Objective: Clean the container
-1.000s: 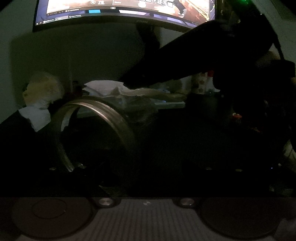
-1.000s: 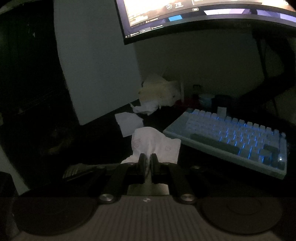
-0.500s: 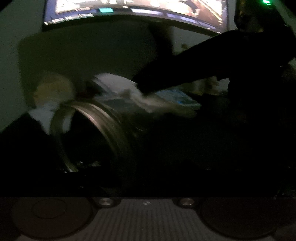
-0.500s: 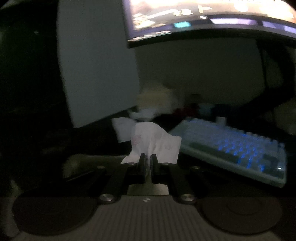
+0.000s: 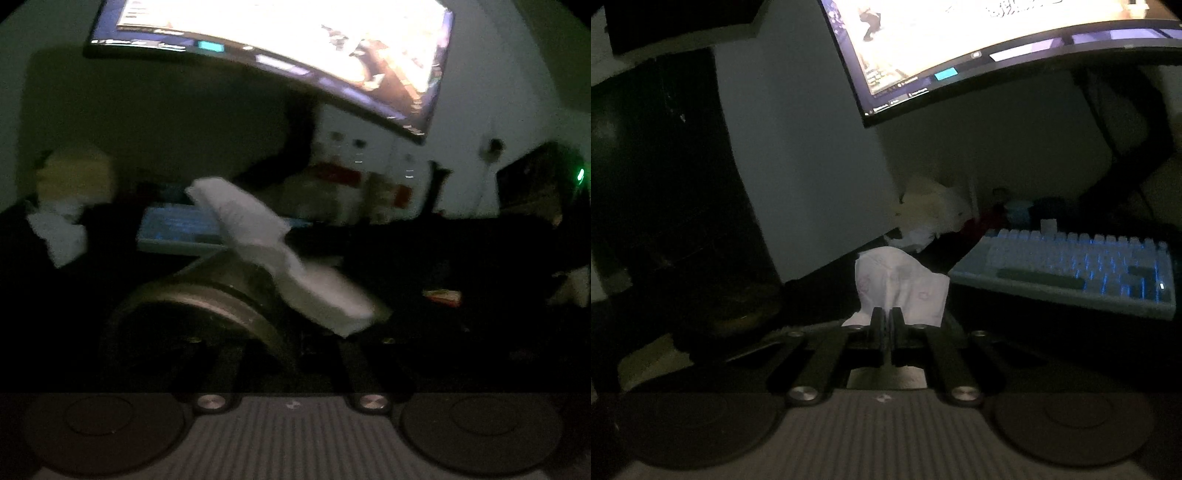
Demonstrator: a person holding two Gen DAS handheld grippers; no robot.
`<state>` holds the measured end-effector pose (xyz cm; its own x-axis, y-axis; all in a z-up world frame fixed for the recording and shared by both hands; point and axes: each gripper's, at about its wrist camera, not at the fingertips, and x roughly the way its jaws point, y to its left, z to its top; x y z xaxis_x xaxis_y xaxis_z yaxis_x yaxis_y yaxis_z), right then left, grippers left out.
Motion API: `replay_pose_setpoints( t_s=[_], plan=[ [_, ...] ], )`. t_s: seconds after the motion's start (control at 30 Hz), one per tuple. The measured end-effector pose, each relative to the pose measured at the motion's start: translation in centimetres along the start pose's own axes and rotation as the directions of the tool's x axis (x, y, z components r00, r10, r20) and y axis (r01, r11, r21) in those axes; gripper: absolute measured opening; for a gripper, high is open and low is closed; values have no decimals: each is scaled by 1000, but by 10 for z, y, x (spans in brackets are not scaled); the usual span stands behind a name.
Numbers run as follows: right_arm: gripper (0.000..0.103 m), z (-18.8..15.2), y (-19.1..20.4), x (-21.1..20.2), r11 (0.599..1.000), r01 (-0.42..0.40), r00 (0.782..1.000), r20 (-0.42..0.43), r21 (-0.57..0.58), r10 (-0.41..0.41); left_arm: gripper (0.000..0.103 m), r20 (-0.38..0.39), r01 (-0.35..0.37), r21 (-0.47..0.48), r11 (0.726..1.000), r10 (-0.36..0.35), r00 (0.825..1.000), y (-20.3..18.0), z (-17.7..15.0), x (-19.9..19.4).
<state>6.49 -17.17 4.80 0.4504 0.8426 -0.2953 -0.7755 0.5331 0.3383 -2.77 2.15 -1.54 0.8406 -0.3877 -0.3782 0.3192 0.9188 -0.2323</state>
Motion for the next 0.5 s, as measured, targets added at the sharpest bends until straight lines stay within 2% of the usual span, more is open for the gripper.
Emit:
replay_pose_setpoints(
  t_s=[0.2,0.23,0.27,0.33,0.5],
  plan=[
    [4,-22,13,-13,1000,-15,999,-34,-10,15,8,-7,-10,76,997,11,1000,-14,-15,-8],
    [4,-23,12,-11,1000,-7,999,-35,-12,6,13,-8,-8,77,997,8,1000,-6,-14,-3],
    [4,-24,12,-10,1000,2,999,-36,-13,-2,25,-6,7,75,997,-6,1000,-4,-15,-2],
    [5,-26,10,-6,1000,15,999,-41,-11,-15,41,-4,-2,87,996,2,1000,-1,-17,2],
    [5,-26,5,3,999,40,998,-53,-1,-40,43,-20,-31,95,995,33,999,7,-23,9]
  ],
)
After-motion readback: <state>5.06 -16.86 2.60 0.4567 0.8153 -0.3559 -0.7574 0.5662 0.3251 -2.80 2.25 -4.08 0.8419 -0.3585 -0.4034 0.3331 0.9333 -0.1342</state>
